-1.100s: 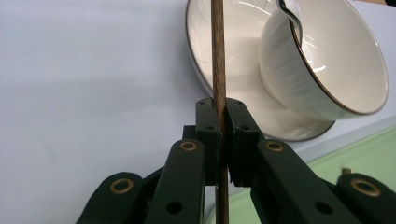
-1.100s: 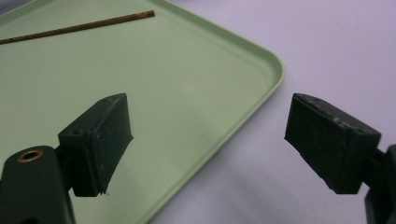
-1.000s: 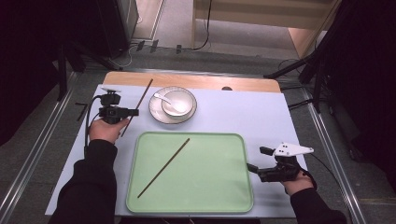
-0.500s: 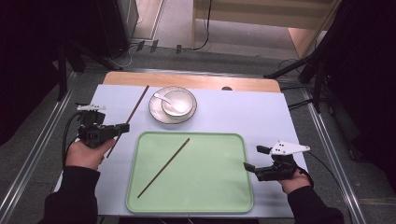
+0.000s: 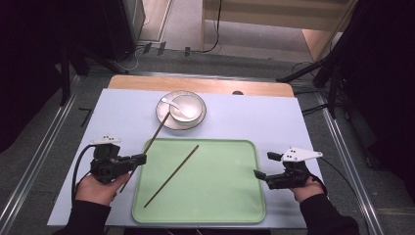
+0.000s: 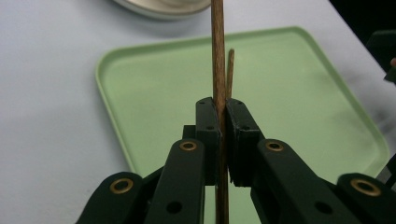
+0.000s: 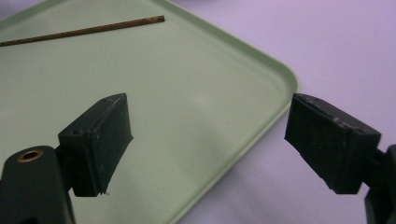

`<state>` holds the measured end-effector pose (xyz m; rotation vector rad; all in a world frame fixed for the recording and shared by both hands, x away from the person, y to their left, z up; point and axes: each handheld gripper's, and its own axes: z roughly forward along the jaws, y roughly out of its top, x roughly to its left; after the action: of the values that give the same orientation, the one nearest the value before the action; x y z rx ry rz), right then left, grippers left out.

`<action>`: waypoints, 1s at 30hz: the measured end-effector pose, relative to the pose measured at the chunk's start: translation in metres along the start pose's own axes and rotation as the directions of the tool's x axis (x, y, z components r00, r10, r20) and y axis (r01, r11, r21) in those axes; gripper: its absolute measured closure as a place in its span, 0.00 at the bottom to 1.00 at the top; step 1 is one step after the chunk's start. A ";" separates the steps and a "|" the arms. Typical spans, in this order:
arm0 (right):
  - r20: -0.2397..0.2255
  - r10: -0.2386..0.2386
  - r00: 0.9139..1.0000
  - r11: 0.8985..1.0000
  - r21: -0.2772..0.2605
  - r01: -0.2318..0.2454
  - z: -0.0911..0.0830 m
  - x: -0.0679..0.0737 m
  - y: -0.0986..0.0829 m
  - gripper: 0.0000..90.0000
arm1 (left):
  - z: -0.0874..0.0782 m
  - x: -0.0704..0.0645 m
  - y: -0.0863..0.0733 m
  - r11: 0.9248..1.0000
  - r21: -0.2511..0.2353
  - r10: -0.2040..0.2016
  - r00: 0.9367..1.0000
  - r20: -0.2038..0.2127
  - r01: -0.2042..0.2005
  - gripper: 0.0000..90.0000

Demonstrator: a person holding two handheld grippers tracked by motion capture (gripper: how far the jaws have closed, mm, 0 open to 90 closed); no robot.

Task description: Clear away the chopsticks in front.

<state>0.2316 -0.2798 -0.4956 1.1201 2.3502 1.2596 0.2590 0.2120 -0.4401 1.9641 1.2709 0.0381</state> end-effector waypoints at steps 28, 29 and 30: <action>-0.001 0.006 1.000 1.000 0.000 -0.006 -0.002 0.001 -0.002 0.17 | 0.066 0.006 -0.030 0.977 0.214 0.005 1.000 0.012 -0.008 0.96; 0.000 0.005 1.000 1.000 0.003 -0.005 -0.002 0.001 -0.002 0.17 | 0.068 0.006 -0.030 0.977 0.211 0.001 1.000 0.013 -0.004 0.96; -0.001 0.004 1.000 1.000 0.003 -0.004 -0.002 0.001 -0.002 0.17 | 0.069 0.006 -0.029 0.977 0.213 0.005 1.000 0.012 -0.008 0.96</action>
<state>0.2287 -0.2812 -0.4954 1.1261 2.3524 1.2591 0.2677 0.1817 -0.5080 2.1466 1.3066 -0.1101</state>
